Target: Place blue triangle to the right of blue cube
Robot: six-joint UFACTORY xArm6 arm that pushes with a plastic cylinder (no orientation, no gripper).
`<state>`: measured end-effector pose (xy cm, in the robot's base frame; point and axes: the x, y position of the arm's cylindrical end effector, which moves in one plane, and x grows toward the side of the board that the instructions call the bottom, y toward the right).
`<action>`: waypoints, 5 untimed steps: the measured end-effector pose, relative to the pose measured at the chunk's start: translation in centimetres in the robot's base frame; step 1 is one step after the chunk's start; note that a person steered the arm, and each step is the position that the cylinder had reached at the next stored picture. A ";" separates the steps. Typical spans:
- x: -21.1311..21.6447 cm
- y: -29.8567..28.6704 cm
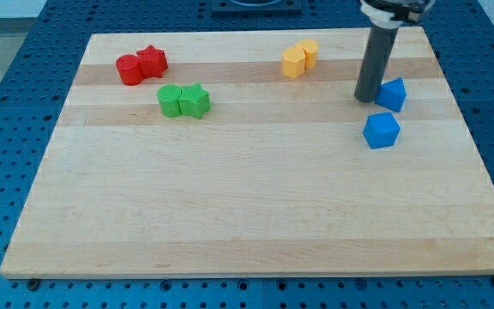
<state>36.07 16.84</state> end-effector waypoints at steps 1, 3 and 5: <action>-0.4 0.0; -4.9 0.1; -3.4 3.9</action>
<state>32.63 20.72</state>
